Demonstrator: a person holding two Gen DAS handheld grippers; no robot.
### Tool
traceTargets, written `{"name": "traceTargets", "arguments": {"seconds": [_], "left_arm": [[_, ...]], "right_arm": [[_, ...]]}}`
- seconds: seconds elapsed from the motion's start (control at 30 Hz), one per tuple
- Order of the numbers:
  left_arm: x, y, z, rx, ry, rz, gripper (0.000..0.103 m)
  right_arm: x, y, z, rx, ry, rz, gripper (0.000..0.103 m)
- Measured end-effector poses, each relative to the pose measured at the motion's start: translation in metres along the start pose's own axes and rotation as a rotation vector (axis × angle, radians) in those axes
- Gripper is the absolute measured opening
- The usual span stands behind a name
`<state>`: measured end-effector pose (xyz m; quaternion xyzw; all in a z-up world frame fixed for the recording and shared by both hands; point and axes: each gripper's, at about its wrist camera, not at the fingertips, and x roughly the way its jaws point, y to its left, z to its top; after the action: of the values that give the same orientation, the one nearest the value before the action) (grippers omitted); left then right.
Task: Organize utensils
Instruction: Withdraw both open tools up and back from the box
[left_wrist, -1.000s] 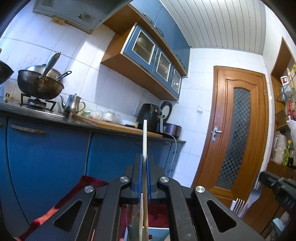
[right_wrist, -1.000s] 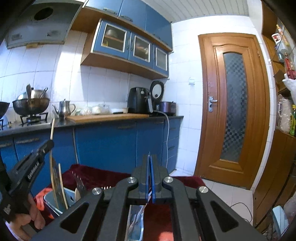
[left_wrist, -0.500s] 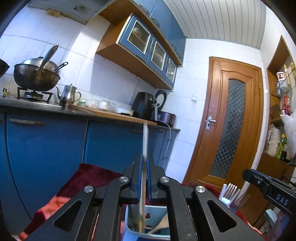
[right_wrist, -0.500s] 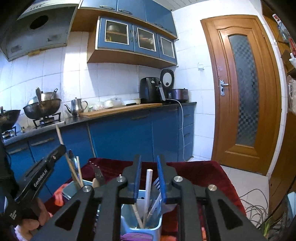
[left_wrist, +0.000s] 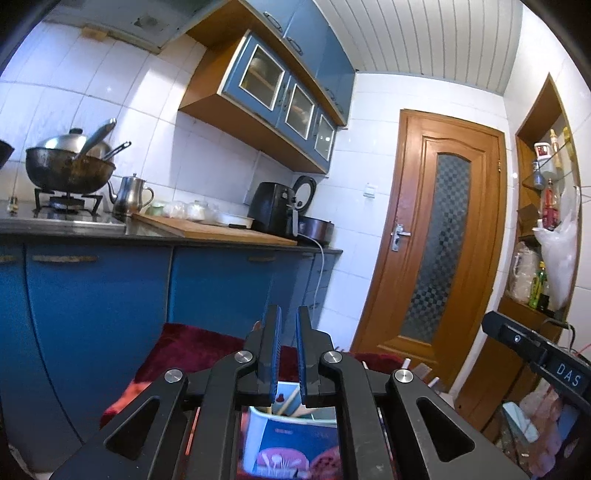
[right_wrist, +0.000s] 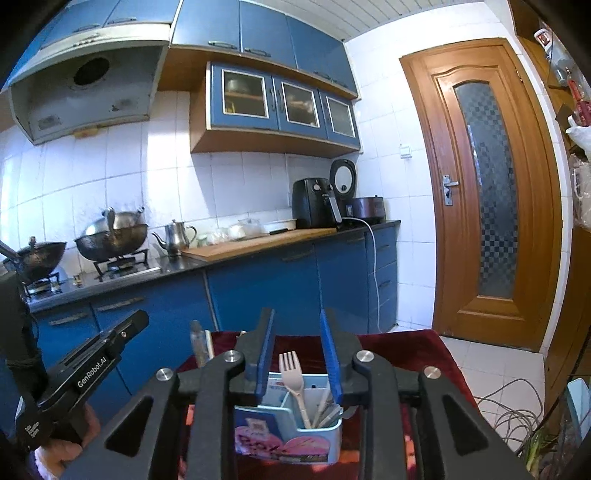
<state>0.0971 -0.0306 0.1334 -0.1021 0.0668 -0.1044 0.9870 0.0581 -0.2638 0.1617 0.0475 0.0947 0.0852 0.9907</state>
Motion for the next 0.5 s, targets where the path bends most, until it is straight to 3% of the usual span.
{"name": "traceTargets", "arguments": {"seconds": [0.17,0.4,0.47,0.5], "left_arm": [[-0.033,-0.007,0.012,0.034,0.016,0.0,0.007],[-0.074,-0.015,0.013,0.074,0.099,0.001,0.008],[-0.082,-0.015,0.011,0.078,0.115,0.004,0.01],[-0.086,-0.015,0.01,0.083,0.124,0.008,0.016]], "right_arm": [[-0.034,0.012,0.005,0.012,-0.021,0.024,0.032],[-0.07,0.025,-0.004,0.015,-0.018,0.037,0.039],[-0.077,0.027,-0.009,0.016,-0.011,0.04,0.041],[-0.082,0.029,-0.014,0.014,-0.005,0.04,0.042]]}}
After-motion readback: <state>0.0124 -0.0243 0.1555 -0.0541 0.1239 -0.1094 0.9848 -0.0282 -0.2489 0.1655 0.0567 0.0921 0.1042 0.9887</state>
